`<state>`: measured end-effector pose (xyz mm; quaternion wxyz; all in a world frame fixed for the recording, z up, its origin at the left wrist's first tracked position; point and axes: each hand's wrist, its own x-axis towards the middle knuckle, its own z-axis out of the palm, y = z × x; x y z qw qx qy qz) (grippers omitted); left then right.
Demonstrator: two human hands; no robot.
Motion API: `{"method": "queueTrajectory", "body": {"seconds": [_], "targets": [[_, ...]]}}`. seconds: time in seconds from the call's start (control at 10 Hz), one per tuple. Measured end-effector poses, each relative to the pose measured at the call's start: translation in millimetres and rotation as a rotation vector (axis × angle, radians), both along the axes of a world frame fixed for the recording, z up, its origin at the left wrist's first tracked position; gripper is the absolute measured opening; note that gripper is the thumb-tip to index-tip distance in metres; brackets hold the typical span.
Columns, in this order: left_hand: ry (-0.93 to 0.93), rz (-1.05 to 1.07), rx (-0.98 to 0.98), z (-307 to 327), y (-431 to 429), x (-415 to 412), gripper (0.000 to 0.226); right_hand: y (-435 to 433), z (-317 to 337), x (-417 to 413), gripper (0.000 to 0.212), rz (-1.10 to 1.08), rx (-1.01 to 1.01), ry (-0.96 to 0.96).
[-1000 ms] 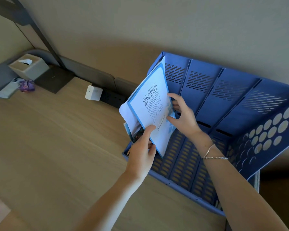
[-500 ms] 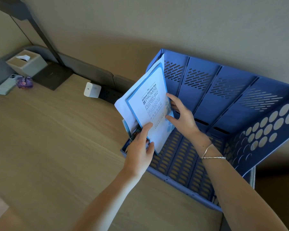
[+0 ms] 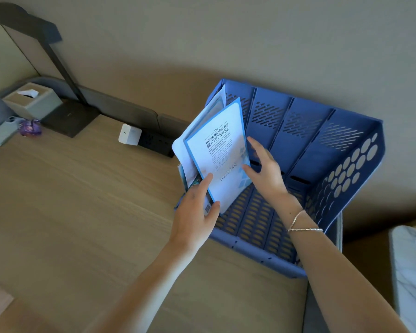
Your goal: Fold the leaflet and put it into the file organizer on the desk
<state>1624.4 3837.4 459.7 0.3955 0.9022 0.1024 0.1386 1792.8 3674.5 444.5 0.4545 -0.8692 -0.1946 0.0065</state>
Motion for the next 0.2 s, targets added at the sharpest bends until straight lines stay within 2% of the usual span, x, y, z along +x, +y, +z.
{"method": "queueTrajectory", "body": {"seconds": [0.2], "targets": [[-0.112, -0.010, 0.083, 29, 9, -27, 0.057, -13, 41, -50, 0.064, -0.161, 0.030, -0.084]]}}
